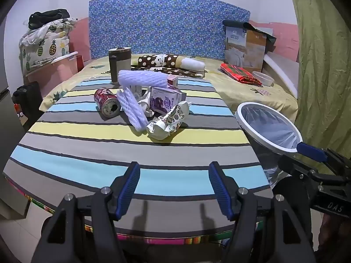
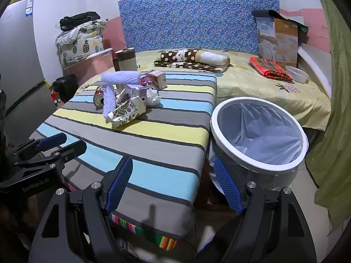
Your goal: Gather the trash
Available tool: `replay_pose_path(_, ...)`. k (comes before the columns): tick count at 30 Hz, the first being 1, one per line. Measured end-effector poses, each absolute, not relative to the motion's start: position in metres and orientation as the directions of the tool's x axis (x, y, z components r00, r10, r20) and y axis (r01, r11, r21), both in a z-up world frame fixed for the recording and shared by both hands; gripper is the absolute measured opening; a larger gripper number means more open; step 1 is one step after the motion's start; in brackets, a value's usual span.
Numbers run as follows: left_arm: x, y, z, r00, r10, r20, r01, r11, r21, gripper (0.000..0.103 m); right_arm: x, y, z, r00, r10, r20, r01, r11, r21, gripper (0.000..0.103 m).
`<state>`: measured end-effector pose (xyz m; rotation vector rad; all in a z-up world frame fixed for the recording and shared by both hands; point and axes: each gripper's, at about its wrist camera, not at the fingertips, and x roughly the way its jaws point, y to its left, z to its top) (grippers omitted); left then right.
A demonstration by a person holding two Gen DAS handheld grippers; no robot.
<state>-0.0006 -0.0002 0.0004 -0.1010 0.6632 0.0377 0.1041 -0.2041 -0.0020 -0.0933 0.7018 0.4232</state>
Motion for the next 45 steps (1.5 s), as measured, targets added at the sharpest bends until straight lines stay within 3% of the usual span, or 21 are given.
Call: replay_pose_path(45,-0.0027,-0.0049,0.0052,0.788,-0.018,-0.615,-0.050,0.994,-0.094,0.067,0.1033,-0.2038,-0.0022,0.687,0.344,-0.640,-0.408,0.912,0.053,0.078)
